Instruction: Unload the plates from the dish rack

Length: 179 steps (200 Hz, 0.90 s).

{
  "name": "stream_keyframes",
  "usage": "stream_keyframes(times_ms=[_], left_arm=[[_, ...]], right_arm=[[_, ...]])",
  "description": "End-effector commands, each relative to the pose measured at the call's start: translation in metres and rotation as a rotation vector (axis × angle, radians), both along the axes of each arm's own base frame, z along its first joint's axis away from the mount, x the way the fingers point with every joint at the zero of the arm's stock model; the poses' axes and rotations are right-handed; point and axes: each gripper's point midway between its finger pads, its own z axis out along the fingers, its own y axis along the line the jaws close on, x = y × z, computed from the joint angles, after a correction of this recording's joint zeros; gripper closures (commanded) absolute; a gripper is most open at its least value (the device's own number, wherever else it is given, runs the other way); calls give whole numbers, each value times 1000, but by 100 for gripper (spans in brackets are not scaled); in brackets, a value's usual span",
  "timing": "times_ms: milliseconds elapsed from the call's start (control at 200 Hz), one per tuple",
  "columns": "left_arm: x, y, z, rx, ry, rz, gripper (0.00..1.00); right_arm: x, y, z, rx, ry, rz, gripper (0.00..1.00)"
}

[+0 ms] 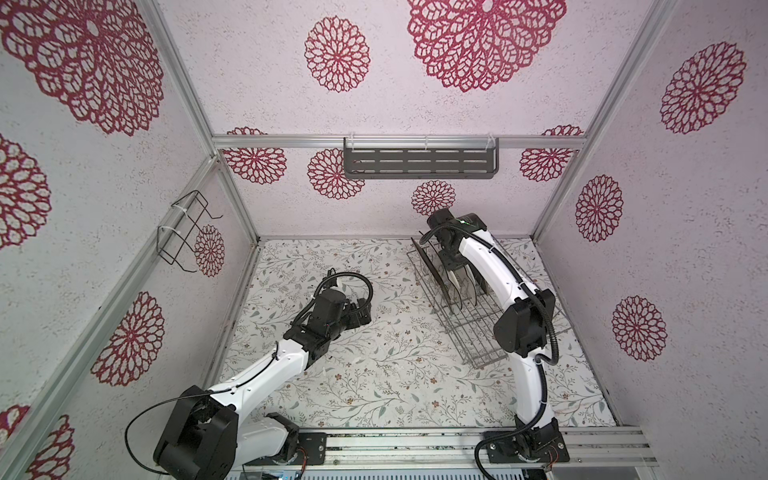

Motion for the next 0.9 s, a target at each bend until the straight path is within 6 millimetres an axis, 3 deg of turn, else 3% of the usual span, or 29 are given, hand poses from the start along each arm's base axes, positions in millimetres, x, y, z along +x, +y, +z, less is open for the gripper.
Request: stream_keyframes(times_ms=[0,245,380,891], left_arm=[[5,-5,6,-12,-5,5,3],[5,-5,8,-19,-4,11,3],[6,-4,12,-22,-13,16,3],[3,-2,17,-36,-18,25,3]], right_arm=[[2,-8,13,-28,-35,-18,87],[1,-9,21,-43,-48,-7,92],[1,-10,27,-45,-63,-4,100],[1,-9,59,-66,-172,-4,100]])
